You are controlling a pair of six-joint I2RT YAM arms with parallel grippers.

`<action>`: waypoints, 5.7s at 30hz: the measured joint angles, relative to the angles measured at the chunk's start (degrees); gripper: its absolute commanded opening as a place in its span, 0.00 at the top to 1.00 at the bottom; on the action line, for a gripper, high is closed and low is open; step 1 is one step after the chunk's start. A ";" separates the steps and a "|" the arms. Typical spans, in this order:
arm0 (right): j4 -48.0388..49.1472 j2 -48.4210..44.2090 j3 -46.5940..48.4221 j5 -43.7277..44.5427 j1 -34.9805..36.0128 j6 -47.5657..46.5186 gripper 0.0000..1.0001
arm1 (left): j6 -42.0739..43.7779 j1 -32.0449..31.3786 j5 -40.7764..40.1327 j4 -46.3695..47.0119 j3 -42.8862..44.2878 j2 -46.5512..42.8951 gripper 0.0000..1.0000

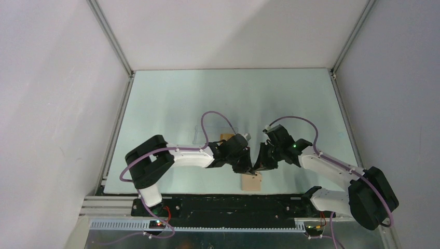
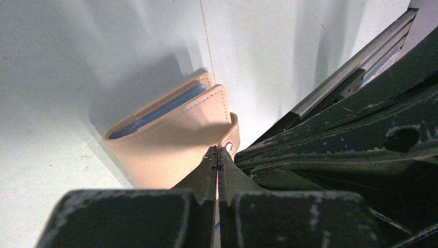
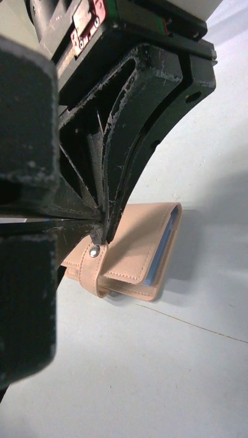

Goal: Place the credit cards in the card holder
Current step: Close the card holder at the center of the board.

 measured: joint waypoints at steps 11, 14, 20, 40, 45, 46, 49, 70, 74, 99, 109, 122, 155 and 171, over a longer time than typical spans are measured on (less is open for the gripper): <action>-1.75 1.66 0.00 0.35 1.14 -1.31 1.00 | 0.00 -0.04 -0.26 -0.15 -0.13 0.00 1.00; -1.81 1.66 -0.04 0.61 1.68 -1.31 1.00 | 0.02 -0.15 -0.37 -0.20 -0.17 0.00 1.00; -2.27 1.95 -0.39 1.49 2.10 -1.33 1.00 | 0.02 -0.48 -0.44 -0.44 -0.17 0.00 1.00; -1.27 6.23 -1.55 2.03 3.39 -1.31 1.00 | 0.04 -1.33 -1.53 -3.48 -0.17 -1.57 1.00; -1.01 6.54 -1.55 2.01 3.45 -1.33 1.00 | 0.04 -1.38 -1.53 -3.58 -0.17 -1.57 1.00; -0.98 6.54 -1.55 2.01 3.45 -1.31 1.00 | 0.02 -1.38 -1.51 -3.61 -0.17 -1.57 1.00; -0.98 6.54 -1.55 2.01 3.48 -1.31 1.00 | 0.02 -1.40 -1.51 -3.58 -0.17 -1.53 1.00; -0.31 7.41 -1.38 1.44 3.93 -1.29 1.00 | -0.09 -1.60 -2.99 -6.40 -0.17 -1.14 1.00; 0.00 7.08 -1.44 1.51 4.35 -1.29 0.99 | -0.22 -1.60 -3.04 -6.82 -0.15 -0.50 1.00; 1.36 -0.57 -3.32 1.18 4.26 -0.57 0.96 | 0.02 -2.01 -3.08 -7.48 0.66 -0.35 1.00; 2.40 3.21 -4.11 1.14 4.26 -0.61 1.00 | 0.13 -2.19 -2.97 -8.22 1.73 0.48 1.00; 2.19 6.19 -3.08 1.27 4.59 -0.61 1.00 | 0.52 -2.23 -2.80 -9.40 2.49 1.05 1.00; 2.12 -7.28 -3.32 -2.43 -1.95 0.00 0.94 | 1.05 -2.27 -2.82 -10.05 3.34 1.29 1.00; 2.08 -6.03 -4.81 -3.80 -1.92 -0.90 0.99 | 1.09 -2.54 -3.91 -8.17 3.34 -0.28 1.00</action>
